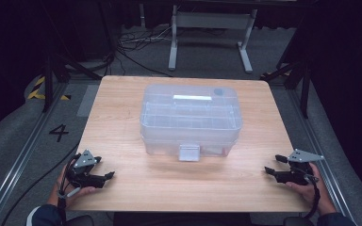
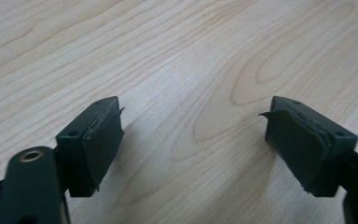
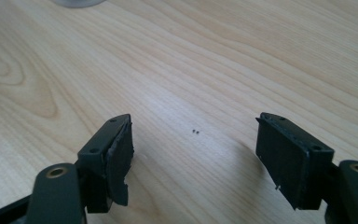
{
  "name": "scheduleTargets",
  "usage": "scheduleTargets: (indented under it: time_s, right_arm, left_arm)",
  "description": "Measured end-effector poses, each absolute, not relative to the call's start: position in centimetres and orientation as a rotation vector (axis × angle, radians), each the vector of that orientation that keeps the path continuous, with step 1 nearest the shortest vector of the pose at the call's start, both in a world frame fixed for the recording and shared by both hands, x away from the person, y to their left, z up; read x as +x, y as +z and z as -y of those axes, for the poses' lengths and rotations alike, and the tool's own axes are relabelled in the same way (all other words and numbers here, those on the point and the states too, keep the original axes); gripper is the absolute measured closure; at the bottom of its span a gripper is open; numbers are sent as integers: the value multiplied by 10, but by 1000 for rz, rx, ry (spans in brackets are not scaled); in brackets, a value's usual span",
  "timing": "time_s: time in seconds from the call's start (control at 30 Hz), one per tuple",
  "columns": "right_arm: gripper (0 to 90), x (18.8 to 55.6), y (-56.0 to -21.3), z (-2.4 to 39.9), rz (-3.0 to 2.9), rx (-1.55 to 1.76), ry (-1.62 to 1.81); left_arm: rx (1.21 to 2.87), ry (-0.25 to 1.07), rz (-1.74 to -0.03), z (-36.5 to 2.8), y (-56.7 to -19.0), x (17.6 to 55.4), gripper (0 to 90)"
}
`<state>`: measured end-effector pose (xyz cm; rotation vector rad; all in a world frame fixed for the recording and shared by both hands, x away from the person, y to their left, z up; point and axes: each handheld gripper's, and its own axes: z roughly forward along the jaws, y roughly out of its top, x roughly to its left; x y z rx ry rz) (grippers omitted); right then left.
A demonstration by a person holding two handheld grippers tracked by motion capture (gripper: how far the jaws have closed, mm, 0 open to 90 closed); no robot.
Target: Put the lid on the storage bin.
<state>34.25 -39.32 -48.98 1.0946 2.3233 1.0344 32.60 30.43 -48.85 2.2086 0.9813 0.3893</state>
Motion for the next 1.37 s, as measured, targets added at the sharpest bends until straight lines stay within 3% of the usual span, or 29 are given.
scheduleTargets:
  time_s: [1.37]
  right_arm:
    - [240,349,-491,393,-2339,1131,1038]
  left_arm:
    - [2189,383,-1043,-301,-489,325,155]
